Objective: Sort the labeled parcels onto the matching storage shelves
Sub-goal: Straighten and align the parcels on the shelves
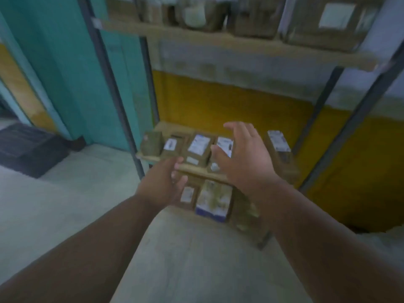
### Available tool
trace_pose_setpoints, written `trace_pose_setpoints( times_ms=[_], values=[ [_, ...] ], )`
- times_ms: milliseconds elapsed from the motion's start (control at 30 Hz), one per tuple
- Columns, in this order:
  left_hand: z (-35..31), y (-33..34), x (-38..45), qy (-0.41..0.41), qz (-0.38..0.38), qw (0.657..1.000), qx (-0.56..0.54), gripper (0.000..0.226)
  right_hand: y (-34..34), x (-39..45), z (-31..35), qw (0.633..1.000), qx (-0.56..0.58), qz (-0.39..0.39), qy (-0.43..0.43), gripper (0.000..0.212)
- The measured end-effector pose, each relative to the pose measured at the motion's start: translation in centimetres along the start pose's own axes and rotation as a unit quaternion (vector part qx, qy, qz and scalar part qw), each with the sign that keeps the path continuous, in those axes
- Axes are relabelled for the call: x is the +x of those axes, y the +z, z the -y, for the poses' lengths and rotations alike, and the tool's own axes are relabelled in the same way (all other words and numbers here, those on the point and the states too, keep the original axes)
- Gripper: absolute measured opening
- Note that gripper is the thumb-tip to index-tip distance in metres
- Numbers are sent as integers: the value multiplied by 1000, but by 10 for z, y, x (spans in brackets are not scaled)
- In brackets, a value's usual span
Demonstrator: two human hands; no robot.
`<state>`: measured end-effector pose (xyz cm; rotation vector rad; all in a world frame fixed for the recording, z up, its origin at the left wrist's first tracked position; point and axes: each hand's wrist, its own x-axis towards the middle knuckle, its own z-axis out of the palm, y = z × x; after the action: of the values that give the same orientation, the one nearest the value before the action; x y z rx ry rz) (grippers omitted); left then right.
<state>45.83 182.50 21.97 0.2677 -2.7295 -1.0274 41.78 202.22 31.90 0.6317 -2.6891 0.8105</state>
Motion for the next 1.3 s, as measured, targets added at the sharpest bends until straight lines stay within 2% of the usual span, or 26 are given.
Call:
trace_pose_setpoints(
  times_ms=[233, 433, 733, 933, 1167, 1300],
  values=[
    [-12, -168, 63, 90, -86, 992, 9, 48, -33, 89, 142, 996, 31, -72, -52, 52],
    [-13, -251, 106, 139, -120, 983, 27, 48, -48, 148, 204, 990, 62, -121, -42, 46],
    [-10, -282, 201, 138, -146, 980, 3, 42, -61, 245, 201, 995, -9, -90, -35, 46],
    [5, -281, 255, 115, -185, 976, 4, 42, -34, 336, 201, 996, -17, -56, -70, 44],
    [23, -307, 319, 129, -200, 971, 33, 42, -12, 420, 215, 990, -45, -44, -127, 40],
    [30, -317, 350, 137, -220, 966, 19, 40, 2, 459, 218, 991, -77, 9, -114, 41]
  ],
)
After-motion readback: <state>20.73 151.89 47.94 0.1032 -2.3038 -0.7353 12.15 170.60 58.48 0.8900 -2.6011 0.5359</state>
